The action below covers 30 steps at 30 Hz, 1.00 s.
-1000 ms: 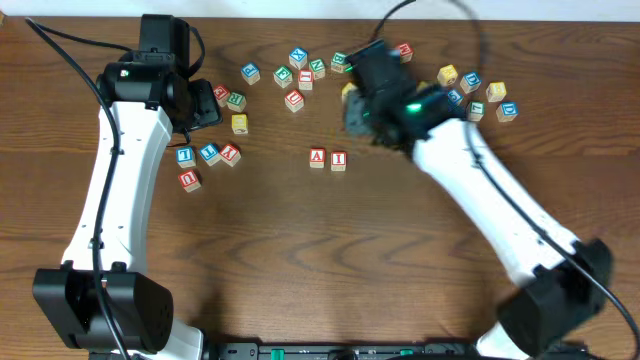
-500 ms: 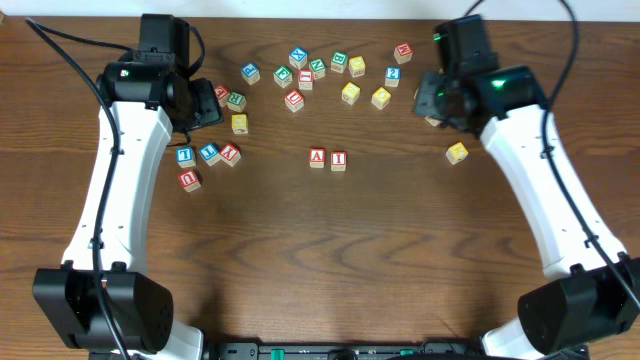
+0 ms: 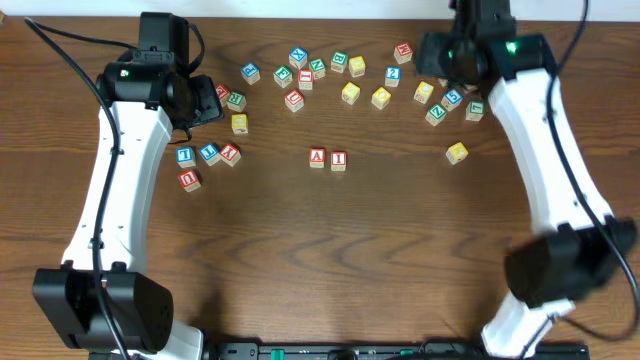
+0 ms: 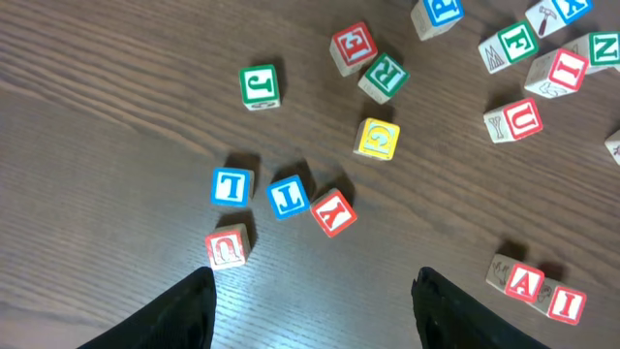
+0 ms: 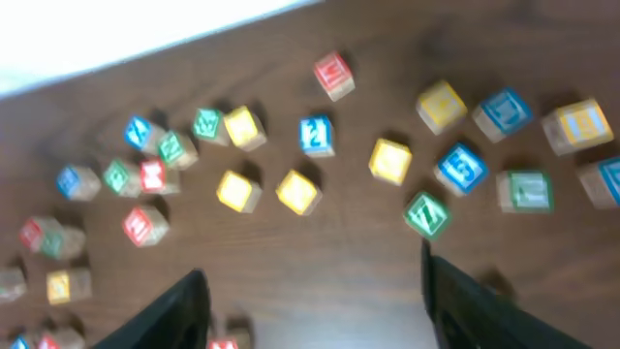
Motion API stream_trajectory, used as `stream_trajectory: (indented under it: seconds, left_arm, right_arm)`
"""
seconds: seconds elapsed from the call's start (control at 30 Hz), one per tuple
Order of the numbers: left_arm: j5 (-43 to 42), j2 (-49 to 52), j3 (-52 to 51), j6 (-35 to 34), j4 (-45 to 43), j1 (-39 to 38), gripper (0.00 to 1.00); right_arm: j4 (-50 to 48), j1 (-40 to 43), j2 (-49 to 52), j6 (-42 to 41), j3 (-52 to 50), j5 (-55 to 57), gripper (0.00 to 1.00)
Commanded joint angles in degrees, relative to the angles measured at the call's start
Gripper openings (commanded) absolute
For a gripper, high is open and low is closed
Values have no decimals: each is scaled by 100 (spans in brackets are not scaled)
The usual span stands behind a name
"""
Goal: Spell out AI2
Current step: 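Lower the right gripper onto the blue 2 block and grasp it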
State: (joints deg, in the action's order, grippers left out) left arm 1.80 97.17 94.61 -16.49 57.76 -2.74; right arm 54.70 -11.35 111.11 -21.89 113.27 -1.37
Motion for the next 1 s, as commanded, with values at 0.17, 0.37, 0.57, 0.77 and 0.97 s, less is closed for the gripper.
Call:
stream_trajectory:
  seconds: [0.17,0.37,0.57,0.77,0.97]
  left_arm:
    - [15,-125,120,-13,4,-11,64]
    - [17,-125,120,-13,4,-11,64]
    - [17,-94,120,-13,0,-11,64]
    - [17,-81,120,-11,2,-11,64]
    - [20,-81,120,-11,0,-11,64]
  right_arm:
    - [841,-44,2321,352,2627,-118,61]
    - [527,-81,3036,308,2796,125,53]
    - [280,-175,3471,313,2793,118,52]
    - [-20,-330,3724,345,2789,573,51]
    - [-227,-463,3904,280,2785,1252,51]
